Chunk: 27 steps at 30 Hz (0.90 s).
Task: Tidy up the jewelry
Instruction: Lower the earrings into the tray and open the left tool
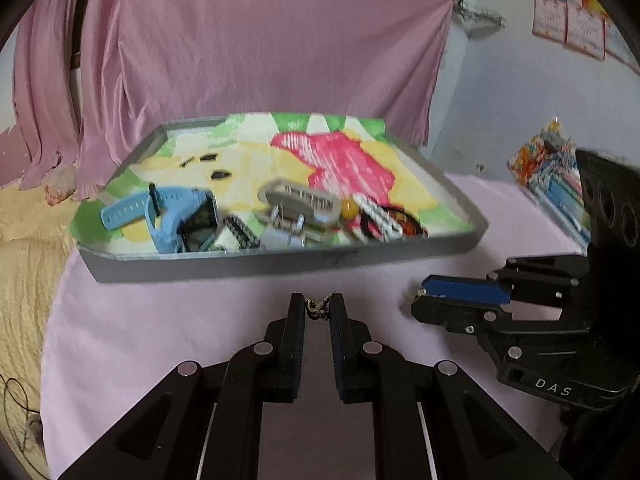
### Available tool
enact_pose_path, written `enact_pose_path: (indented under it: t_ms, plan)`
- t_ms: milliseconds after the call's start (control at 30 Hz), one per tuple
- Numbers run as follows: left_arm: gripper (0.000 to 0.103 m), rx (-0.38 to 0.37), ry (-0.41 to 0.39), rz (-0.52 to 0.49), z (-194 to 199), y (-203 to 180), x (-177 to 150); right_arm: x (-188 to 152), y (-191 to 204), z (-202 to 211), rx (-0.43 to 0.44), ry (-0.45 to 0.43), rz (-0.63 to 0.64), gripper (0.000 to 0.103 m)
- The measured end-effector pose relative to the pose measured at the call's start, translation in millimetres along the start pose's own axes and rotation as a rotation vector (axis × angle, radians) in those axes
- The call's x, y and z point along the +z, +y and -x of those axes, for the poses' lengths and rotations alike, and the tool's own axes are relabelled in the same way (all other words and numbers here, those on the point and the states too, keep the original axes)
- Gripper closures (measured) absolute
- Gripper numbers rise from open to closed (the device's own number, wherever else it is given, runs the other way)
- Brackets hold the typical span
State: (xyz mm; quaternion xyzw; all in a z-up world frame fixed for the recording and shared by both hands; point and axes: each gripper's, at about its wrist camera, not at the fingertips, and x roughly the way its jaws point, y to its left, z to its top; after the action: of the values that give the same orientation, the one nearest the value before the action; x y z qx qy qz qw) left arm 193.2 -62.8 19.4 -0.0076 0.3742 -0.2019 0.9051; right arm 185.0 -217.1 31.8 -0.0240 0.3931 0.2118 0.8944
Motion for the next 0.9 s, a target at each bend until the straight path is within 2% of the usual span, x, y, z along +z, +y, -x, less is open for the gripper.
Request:
enact_pose_path:
  t_ms: [233, 367, 467, 633, 900]
  plan:
    - [0.091, -0.002, -0.113, 0.07, 6.3, 14.0, 22.3, 16.2, -15.5, 9.6, -0.044, -0.096, -0.038, 0.09]
    - [0.091, 0.037, -0.132, 0.102, -1.4, 22.4, 36.6, 30.3, -23.8, 8.0, -0.105, -0.142, -0.058, 0.09]
    - [0.091, 0.079, -0.112, 0.123, -12.5, 27.4, 42.0, 39.0, -30.1, -0.3, -0.149, -0.147, -0.072, 0.09]
    - [0.091, 0.12, -0.065, 0.113, -28.8, 29.5, 41.6, 42.3, -38.1, -20.5, -0.145, -0.109, -0.106, 0.09]
    - [0.091, 0.113, -0.01, 0.117, -39.7, 32.8, 40.6, 38.4, -46.9, -40.0, -0.108, -0.052, -0.152, 0.09]
